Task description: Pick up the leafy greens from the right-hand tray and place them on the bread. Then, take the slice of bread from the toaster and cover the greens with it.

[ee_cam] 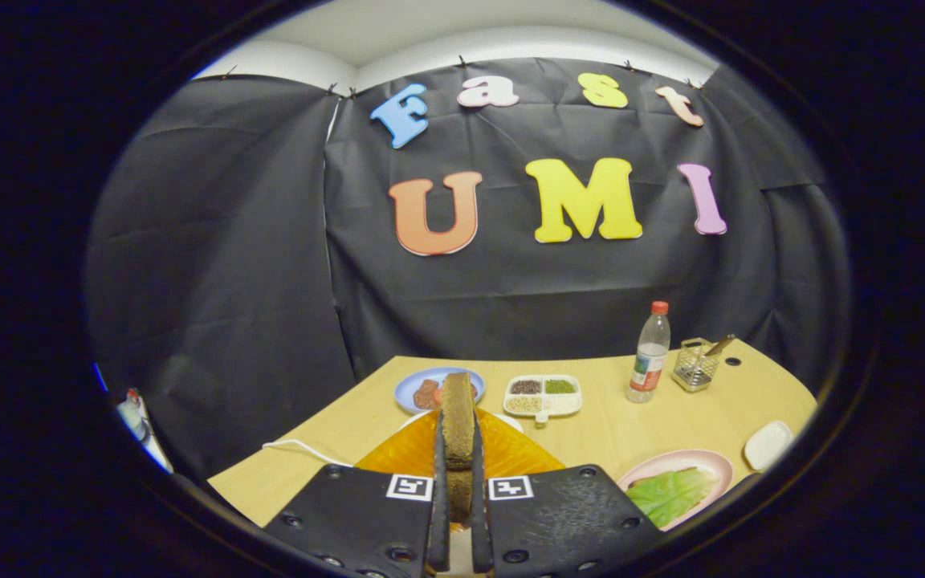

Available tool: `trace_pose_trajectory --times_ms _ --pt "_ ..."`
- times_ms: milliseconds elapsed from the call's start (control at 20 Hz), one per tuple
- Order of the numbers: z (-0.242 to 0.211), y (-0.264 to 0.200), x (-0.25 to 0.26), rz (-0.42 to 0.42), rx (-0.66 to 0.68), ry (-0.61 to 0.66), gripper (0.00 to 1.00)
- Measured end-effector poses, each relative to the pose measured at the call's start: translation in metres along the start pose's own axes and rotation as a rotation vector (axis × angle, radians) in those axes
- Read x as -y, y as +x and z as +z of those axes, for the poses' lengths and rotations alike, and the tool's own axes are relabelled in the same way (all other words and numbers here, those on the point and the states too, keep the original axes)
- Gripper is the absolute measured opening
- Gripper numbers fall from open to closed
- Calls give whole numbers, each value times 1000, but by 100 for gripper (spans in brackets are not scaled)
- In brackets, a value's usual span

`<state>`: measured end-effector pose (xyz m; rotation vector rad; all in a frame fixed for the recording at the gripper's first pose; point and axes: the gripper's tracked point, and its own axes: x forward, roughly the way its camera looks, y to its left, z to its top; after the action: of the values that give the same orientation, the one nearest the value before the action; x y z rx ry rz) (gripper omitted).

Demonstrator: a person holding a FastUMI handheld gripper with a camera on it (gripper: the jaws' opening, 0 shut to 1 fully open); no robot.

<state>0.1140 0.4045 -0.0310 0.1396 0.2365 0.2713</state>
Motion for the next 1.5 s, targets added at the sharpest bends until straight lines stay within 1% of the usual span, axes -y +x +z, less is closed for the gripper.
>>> trace_pose_trajectory --times_ms 200,300,600,800,1000,1100,1500 --pt "33 -21 13 16 74 53 10" --pt "41 -33 28 10 93 55 10" --pt "36 -54 94 -75 111 82 10" --pt "13 -60 145 -140 89 92 10" --pt "-26 -63 194 -193 40 128 10" --pt "-43 -62 210 -211 13 154 10" --pt "-86 -46 219 -196 -42 272 10"
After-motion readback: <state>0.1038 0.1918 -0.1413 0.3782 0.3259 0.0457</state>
